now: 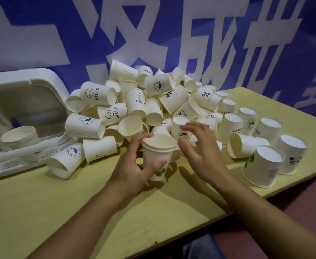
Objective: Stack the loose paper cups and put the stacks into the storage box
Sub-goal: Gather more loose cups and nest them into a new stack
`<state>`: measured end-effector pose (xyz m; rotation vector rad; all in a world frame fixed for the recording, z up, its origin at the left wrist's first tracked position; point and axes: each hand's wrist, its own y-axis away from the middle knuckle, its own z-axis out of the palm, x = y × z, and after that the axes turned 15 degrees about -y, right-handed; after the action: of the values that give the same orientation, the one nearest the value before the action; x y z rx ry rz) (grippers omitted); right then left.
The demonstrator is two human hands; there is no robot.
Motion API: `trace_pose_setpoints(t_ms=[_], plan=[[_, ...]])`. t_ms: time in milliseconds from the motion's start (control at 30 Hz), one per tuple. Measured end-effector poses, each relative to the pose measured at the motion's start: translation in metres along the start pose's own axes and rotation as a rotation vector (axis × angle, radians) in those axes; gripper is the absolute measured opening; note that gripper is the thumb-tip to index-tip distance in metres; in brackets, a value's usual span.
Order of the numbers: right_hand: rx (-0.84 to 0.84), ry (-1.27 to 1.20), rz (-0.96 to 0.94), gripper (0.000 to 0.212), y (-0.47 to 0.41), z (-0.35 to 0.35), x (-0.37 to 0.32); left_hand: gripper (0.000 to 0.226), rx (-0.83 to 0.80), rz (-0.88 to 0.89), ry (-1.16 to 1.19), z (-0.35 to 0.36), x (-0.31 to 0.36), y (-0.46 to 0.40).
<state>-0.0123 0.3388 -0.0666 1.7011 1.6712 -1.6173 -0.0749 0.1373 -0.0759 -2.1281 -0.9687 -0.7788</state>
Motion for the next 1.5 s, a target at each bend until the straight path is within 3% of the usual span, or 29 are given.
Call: trace_pose_setpoints(t_ms=[67, 133, 233, 367, 533, 600, 733, 800, 967, 1033, 1133, 1233, 1333, 1433, 1500], plan=[[0.075, 0.362, -0.032, 0.056, -0.011, -0.011, 0.01, 0.061, 0.039, -0.025, 0.042, -0.004, 0.001, -0.007], [-0.047, 0.649, 0.156, 0.067, -0.017, -0.02, 0.016, 0.064, 0.041, -0.027, 0.035, -0.011, 0.005, -0.015], [-0.159, 0.777, 0.225, 0.07, -0.014, -0.024, 0.026, 0.068, 0.006, -0.005, 0.034, -0.012, 0.012, -0.026], [-0.04, 0.567, 0.169, 0.076, -0.014, -0.035, 0.019, 0.074, -0.03, 0.022, 0.049, 0.001, 0.014, -0.022], [0.189, -0.39, 0.143, 0.074, 0.006, -0.045, -0.006, 0.104, -0.129, 0.065, -0.061, 0.016, 0.018, -0.011], [0.248, -0.538, 0.122, 0.071, 0.016, -0.045, -0.016, 0.109, -0.161, 0.111, -0.095, 0.021, 0.025, -0.009], [0.335, -0.457, -0.028, 0.073, 0.033, -0.05, -0.026, 0.115, -0.186, 0.187, -0.155, 0.033, 0.039, -0.007], [0.303, -0.44, -0.058, 0.08, 0.037, -0.055, -0.029, 0.116, -0.198, 0.209, -0.179, 0.039, 0.045, -0.007], [0.156, -0.272, 0.091, 0.065, 0.044, -0.055, -0.031, 0.113, -0.14, 0.233, -0.085, 0.051, 0.06, -0.012], [0.165, -0.174, 0.115, 0.062, 0.05, -0.055, -0.028, 0.105, -0.083, 0.253, -0.047, 0.053, 0.064, -0.015], [0.213, -0.039, 0.076, 0.055, 0.06, -0.065, -0.024, 0.075, -0.081, 0.266, -0.074, 0.059, 0.068, -0.017], [0.429, 0.273, 0.017, 0.04, 0.062, -0.096, -0.007, 0.066, -0.135, 0.249, -0.118, 0.068, 0.068, -0.017], [0.461, 0.454, 0.16, 0.059, 0.063, -0.124, 0.018, 0.073, -0.224, 0.216, -0.129, 0.077, 0.069, -0.017], [0.374, 0.357, 0.293, 0.073, 0.066, -0.13, 0.034, 0.073, -0.264, 0.236, -0.148, 0.085, 0.073, -0.019], [0.443, 0.255, 0.23, 0.072, 0.068, -0.133, 0.033, 0.074, -0.287, 0.24, -0.145, 0.088, 0.075, -0.021]])
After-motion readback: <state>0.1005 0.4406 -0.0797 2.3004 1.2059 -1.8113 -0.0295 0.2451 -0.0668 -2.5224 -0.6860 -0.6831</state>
